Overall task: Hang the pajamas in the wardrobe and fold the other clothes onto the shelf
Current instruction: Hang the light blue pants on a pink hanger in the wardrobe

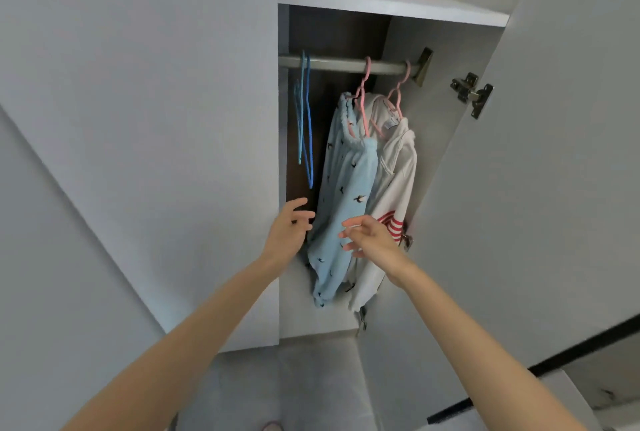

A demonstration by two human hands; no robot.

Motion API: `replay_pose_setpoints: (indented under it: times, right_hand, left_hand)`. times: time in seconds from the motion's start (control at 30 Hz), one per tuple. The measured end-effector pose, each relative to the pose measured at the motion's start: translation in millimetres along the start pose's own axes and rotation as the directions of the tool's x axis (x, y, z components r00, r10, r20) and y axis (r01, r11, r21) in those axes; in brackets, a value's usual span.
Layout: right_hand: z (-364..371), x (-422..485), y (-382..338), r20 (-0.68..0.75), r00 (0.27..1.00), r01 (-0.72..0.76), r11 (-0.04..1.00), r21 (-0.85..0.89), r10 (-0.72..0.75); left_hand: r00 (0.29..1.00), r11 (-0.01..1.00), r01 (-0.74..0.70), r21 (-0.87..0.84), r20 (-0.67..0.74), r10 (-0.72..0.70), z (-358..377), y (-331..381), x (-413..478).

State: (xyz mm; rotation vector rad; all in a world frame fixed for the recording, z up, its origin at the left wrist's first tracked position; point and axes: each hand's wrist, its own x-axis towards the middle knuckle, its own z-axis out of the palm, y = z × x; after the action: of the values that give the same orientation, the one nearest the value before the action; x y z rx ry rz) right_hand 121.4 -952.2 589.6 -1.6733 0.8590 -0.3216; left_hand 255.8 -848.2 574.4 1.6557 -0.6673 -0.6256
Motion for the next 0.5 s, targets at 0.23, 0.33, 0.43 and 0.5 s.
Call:
replay_pose_setpoints:
  times: [0.23, 0.33, 0.43, 0.5]
  right_hand:
    - [34.7, -86.0, 30.2, 0.201, 0.979, 0.054, 0.993, -0.103, -0.032]
    - [57.7, -123.8, 41.6, 0.278, 0.960, 0.061, 0.988, -0.139, -0.020]
    - [89.9, -161.3, 51.4, 0.393, 0.919, 0.111, 0.976, -0.186, -0.029]
    - [114.4, -185.9, 57.2, 0.464, 0.885, 0.148, 0.968, -0.203, -0.038]
  left_hand:
    - [0.969, 0.996, 0.085, -0.001, -0.232, -0.083, -29.7, -33.0, -147.0]
    - [0.929, 0.989, 0.146, -0.026, -0.341, -0.146, -49.8, -47.8, -217.9]
    - [0.870, 0.979, 0.198, -0.052, -0.451, -0.200, -74.4, -64.8, -288.3]
    - [0.822, 0.969, 0.236, -0.076, -0.516, -0.240, -91.0, -76.3, -333.4]
